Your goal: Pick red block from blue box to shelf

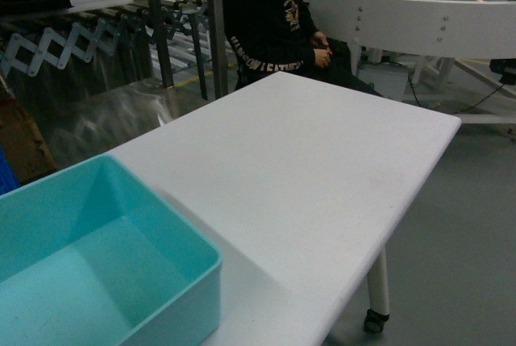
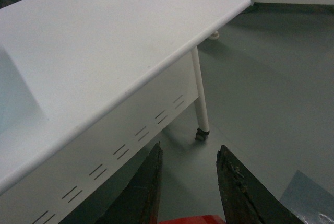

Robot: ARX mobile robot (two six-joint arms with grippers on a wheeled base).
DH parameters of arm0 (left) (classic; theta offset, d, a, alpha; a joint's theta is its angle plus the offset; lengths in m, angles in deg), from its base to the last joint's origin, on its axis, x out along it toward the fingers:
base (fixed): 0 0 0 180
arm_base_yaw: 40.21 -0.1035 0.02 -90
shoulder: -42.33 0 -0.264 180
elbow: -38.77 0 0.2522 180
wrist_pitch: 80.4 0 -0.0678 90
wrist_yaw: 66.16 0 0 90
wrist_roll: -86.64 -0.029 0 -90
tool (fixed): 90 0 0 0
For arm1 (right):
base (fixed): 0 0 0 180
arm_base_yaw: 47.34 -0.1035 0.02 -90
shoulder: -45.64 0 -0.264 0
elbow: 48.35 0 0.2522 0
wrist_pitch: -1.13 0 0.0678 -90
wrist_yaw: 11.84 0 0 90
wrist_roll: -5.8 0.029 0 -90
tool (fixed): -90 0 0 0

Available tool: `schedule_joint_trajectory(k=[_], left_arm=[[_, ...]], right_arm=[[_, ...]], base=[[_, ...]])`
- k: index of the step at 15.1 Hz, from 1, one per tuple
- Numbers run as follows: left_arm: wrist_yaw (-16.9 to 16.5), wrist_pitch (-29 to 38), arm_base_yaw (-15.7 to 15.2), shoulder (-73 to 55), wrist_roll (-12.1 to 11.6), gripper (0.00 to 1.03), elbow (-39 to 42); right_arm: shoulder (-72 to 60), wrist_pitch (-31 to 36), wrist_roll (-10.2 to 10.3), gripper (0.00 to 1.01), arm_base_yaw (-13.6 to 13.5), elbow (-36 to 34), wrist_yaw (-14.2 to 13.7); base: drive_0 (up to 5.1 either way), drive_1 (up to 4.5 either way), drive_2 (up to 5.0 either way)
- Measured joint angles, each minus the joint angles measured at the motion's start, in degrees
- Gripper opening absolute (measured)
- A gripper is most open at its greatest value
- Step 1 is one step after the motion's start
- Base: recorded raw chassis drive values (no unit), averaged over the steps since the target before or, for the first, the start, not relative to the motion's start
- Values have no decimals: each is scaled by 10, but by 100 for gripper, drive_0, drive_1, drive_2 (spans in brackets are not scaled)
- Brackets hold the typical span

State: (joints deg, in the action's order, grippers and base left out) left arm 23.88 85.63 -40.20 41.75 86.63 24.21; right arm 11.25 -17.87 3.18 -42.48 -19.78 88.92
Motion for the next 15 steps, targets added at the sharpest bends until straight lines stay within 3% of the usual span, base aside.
schedule_joint_trajectory(k=[15], left_arm=[[0, 0, 0, 0, 0, 98, 0]], right_arm=[[0, 0, 0, 27, 0, 0, 0]], base=[[-158, -158, -158]])
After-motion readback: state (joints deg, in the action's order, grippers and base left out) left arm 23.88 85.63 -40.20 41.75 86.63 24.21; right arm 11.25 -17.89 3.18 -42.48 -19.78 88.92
